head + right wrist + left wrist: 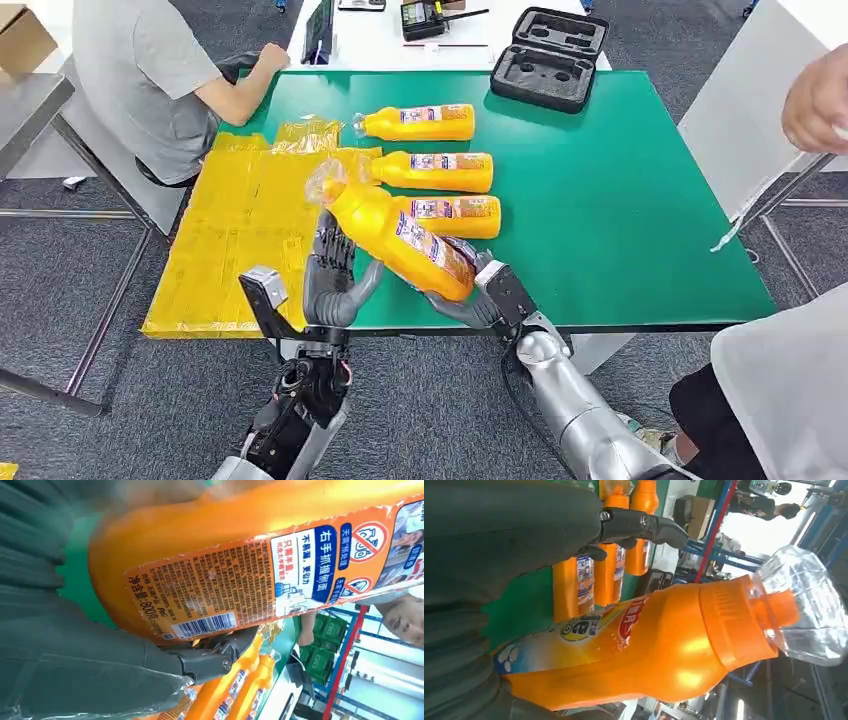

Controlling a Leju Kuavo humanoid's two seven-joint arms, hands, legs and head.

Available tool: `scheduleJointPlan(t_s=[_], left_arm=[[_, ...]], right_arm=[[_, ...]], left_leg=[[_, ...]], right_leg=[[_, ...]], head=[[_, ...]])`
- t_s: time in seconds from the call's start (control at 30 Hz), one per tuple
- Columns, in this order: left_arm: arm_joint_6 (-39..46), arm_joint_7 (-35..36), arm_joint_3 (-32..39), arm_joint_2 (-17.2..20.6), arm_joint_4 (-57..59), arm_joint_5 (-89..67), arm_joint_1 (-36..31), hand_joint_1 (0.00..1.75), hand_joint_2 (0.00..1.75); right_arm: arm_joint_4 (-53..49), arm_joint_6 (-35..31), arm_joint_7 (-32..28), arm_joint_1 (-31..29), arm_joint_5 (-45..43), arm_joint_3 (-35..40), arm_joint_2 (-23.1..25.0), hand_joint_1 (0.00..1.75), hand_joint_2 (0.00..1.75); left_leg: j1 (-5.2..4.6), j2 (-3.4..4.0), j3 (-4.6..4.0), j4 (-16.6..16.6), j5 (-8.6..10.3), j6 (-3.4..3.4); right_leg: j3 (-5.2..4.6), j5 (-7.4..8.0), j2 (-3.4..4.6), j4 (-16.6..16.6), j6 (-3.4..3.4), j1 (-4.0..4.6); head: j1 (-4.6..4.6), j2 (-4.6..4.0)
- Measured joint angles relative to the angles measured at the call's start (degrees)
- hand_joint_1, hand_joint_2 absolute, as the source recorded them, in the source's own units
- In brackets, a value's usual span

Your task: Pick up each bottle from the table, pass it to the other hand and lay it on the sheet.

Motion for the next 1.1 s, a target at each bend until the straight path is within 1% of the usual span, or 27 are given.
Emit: scheduleJointPlan(t_s=[0.5, 0.77, 0.87, 0.9, 1.1], left_arm=[[-0.3, 0.0, -0.3, -0.2, 1.2, 1.0, -0.6, 0.0, 1.75], [-2.7, 0.0, -0.4, -0.7, 1.5, 0.7, -1.4, 0.0, 1.75], [-6.4, 0.0, -0.4, -0.7, 1.8, 1.0, -1.4, 0.0, 1.75], [-6.9, 0.0, -0.4, -0.7, 1.9, 1.0, -1.5, 0.0, 1.75], [-7.4, 0.0, -0.3, -0.7, 2.1, 1.0, -1.6, 0.0, 1.75]], right_arm=[[0.0, 0.3, 0.0, -0.2, -0.7, 1.3, -0.3, 1.75, 1.75], [0.0, 4.8, 0.0, -1.0, -1.7, 4.1, -0.3, 1.75, 1.75], [-0.7, 10.9, 0.0, -1.0, -4.0, 5.0, -0.6, 1.75, 1.75], [-0.9, 11.7, 0.0, -1.1, -4.1, 5.4, -0.6, 1.75, 1.75], [-1.6, 12.4, 0.0, -1.1, -4.5, 6.3, -1.0, 1.75, 1.75]], left_leg=[[0.0, 0.0, 0.0, 0.0, 0.0, 0.0], [0.0, 0.0, -0.01, 0.0, 0.0, 0.0], [0.0, 0.0, -0.01, 0.0, 0.0, 0.0], [0.0, 0.01, -0.01, 0.0, 0.0, 0.0], [0.0, 0.0, -0.01, 0.0, 0.0, 0.0]], right_leg=[[0.0, 0.0, 0.0, 0.0, 0.0, 0.0], [0.0, 0.0, 0.0, 0.0, 0.0, 0.0], [0.0, 0.0, 0.0, 0.0, 0.0, 0.0], [0.0, 0.0, 0.01, 0.0, 0.0, 0.0], [0.0, 0.0, 0.0, 0.0, 0.0, 0.0]], head=[[0.02, 0.0], [0.0, 0.0], [0.02, 0.0], [0.0, 0.0], [0.0, 0.0]])
